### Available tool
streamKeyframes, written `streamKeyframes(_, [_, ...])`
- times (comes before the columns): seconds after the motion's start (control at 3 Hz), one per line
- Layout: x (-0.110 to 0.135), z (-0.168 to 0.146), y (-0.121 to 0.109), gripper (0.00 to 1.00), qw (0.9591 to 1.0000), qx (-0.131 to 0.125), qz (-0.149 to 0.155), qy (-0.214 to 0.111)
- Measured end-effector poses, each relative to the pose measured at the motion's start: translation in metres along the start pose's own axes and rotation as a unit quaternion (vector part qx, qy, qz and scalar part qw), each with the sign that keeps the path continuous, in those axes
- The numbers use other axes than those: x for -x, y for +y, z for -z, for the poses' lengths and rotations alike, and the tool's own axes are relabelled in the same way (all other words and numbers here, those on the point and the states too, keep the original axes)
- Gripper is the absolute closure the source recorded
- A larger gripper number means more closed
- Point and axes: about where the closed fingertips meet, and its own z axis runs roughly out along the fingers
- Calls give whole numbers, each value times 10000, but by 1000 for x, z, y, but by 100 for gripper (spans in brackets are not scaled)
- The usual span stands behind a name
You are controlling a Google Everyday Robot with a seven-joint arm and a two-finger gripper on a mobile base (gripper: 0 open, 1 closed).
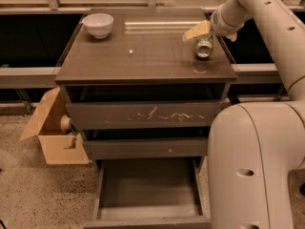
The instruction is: Place green can into bottom drawer
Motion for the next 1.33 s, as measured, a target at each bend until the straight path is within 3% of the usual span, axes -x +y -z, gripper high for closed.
streamKeyframes(0.33, [2,-6,1,0,10000,-26,31,-28])
streamKeyframes(1.0, [-6,-22,6,0,9996,-60,142,218])
streamKeyframes(1.33, [-11,-30,8,26,9992,-86,171,365])
